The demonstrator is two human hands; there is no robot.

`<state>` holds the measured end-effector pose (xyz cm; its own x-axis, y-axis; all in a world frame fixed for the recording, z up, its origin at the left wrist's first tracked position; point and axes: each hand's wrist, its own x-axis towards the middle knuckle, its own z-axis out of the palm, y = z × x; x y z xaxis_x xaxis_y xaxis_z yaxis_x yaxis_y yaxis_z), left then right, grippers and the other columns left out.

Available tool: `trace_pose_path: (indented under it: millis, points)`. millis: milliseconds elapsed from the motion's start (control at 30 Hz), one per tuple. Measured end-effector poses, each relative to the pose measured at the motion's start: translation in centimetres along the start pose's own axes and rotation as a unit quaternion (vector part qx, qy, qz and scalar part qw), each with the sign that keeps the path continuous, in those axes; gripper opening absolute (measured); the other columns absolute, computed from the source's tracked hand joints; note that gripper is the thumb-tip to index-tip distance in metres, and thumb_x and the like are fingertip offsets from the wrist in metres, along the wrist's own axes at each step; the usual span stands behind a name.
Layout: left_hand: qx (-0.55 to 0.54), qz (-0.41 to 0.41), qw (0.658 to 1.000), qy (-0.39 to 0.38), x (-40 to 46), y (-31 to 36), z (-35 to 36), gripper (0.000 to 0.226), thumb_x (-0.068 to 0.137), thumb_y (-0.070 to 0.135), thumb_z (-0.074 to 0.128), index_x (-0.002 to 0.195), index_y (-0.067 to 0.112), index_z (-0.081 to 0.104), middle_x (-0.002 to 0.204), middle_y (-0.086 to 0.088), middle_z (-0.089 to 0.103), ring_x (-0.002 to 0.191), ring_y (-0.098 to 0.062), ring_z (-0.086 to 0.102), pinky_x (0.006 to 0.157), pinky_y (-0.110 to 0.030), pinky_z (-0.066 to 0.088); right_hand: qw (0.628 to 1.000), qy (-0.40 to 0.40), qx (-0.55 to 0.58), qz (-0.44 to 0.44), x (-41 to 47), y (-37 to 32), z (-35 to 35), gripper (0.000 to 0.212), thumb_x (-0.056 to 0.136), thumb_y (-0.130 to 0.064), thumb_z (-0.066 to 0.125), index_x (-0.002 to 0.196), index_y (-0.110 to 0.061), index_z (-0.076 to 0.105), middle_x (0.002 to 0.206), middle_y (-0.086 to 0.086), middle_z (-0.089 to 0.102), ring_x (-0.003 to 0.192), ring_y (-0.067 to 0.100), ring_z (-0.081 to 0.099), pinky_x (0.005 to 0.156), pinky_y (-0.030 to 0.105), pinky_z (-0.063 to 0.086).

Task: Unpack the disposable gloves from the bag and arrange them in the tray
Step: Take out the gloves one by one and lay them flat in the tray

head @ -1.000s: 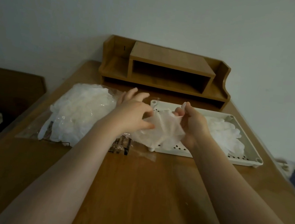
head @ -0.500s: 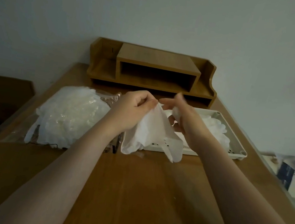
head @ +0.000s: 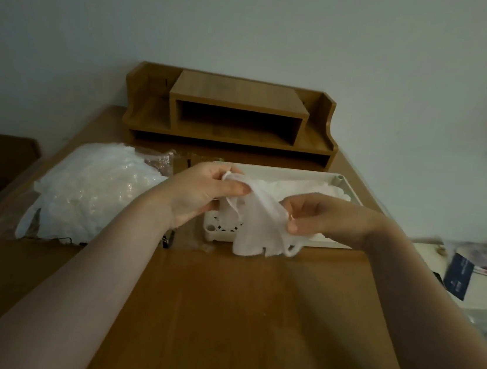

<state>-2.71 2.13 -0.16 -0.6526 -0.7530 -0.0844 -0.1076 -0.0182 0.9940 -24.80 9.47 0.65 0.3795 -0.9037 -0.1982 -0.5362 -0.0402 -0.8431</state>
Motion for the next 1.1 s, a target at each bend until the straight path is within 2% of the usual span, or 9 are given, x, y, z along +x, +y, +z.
trace_pose_path:
  millis: [67, 167, 400, 500, 600, 700, 800, 967, 1100]
  points:
    - [0.007, 0.015, 0.999, -0.039, 0.1, 1.1, 1.2, 0.01, 0.078, 0.02, 0.066, 0.086, 0.016, 0.065, 0.083, 0.0, 0.065, 0.085, -0.015, 0.062, 0.08, -0.029, 0.053, 1.0, 0.021, 0.022, -0.006, -0.3, -0.1, -0.2, 0.068, 0.059, -0.07, 0.072, 0.095, -0.015, 0.06, 0.097, 0.001, 0.062, 0.093, 0.016, 0.06, 0.088, 0.024, 0.047]
    - [0.034, 0.037, 0.997, -0.059, 0.5, 2.6, 2.7, 0.005, 0.086, 0.015, 0.061, 0.086, 0.019, 0.064, 0.081, 0.003, 0.063, 0.081, -0.013, 0.061, 0.072, -0.025, 0.051, 0.996, 0.07, 0.044, -0.025, -0.5, -0.4, -0.2, 0.086, 0.054, -0.072, 0.072, 0.116, -0.016, 0.054, 0.106, -0.002, 0.062, 0.102, 0.018, 0.06, 0.092, 0.029, 0.05]
    - [-0.051, 0.056, 0.996, -0.037, 1.9, 4.2, 4.4, 0.017, 0.093, 0.003, 0.048, 0.099, 0.013, 0.06, 0.087, -0.002, 0.062, 0.074, -0.012, 0.063, 0.064, -0.024, 0.053, 0.993, 0.058, 0.102, -0.019, -1.9, 0.7, -1.7, 0.028, 0.09, -0.022, 0.061, 0.114, -0.007, 0.063, 0.105, 0.01, 0.068, 0.096, 0.026, 0.067, 0.081, 0.034, 0.057]
    - [-0.069, 0.029, 0.997, -0.035, 2.9, 4.0, 4.1, 0.022, 0.092, -0.002, 0.047, 0.103, 0.016, 0.055, 0.093, -0.006, 0.059, 0.074, -0.015, 0.062, 0.06, -0.025, 0.054, 0.986, 0.013, 0.168, 0.004, -2.8, 1.7, -3.8, 0.029, 0.092, -0.016, 0.055, 0.117, -0.003, 0.06, 0.104, 0.014, 0.067, 0.091, 0.029, 0.067, 0.071, 0.033, 0.058]
    - [-0.072, -0.027, 0.996, -0.053, 4.4, 2.9, 3.5, 0.023, 0.09, -0.002, 0.053, 0.103, 0.017, 0.054, 0.101, -0.01, 0.06, 0.079, -0.02, 0.065, 0.061, -0.028, 0.055, 0.99, -0.016, 0.107, 0.086, -3.0, 2.8, -6.3, 0.033, 0.085, -0.024, 0.063, 0.113, -0.006, 0.064, 0.106, 0.012, 0.069, 0.094, 0.028, 0.069, 0.075, 0.036, 0.058]
    - [0.043, -0.074, 0.996, -0.033, 6.3, 1.3, 3.1, 0.019, 0.088, -0.003, 0.055, 0.084, 0.015, 0.061, 0.103, -0.009, 0.06, 0.085, -0.021, 0.063, 0.067, -0.029, 0.055, 0.98, 0.015, 0.086, 0.179, -1.9, 4.3, -8.7, 0.026, 0.087, -0.021, 0.064, 0.108, -0.007, 0.067, 0.102, 0.009, 0.072, 0.091, 0.027, 0.07, 0.075, 0.036, 0.058]
    - [0.193, -0.082, 0.976, 0.054, 8.2, -0.1, 2.9, 0.031, 0.09, -0.003, 0.052, 0.075, 0.019, 0.069, 0.104, -0.004, 0.063, 0.092, -0.019, 0.06, 0.076, -0.033, 0.054, 0.972, 0.038, 0.108, 0.204, -0.2, 6.0, -10.2, 0.024, 0.088, -0.019, 0.063, 0.108, -0.005, 0.067, 0.106, 0.012, 0.071, 0.095, 0.029, 0.069, 0.081, 0.039, 0.057]
    - [0.302, -0.048, 0.944, 0.123, 9.8, -0.9, 3.3, 0.016, 0.095, 0.015, 0.053, 0.096, 0.023, 0.066, 0.112, 0.005, 0.06, 0.103, -0.012, 0.054, 0.082, -0.025, 0.045, 0.967, 0.051, 0.088, 0.233, 3.1, 7.3, -11.9, 0.023, 0.088, -0.018, 0.063, 0.11, -0.011, 0.061, 0.11, 0.009, 0.069, 0.095, 0.024, 0.069, 0.079, 0.031, 0.058]
    - [0.415, -0.032, 0.9, 0.13, 10.6, -1.5, 2.8, 0.025, 0.093, 0.01, 0.054, 0.112, 0.022, 0.062, 0.128, 0.004, 0.054, 0.114, -0.012, 0.05, 0.082, -0.02, 0.037, 0.965, 0.114, -0.007, 0.235, 5.0, 7.8, -12.2, 0.022, 0.083, -0.018, 0.071, 0.102, -0.027, 0.063, 0.114, 0.005, 0.061, 0.1, 0.026, 0.063, 0.089, 0.039, 0.053]
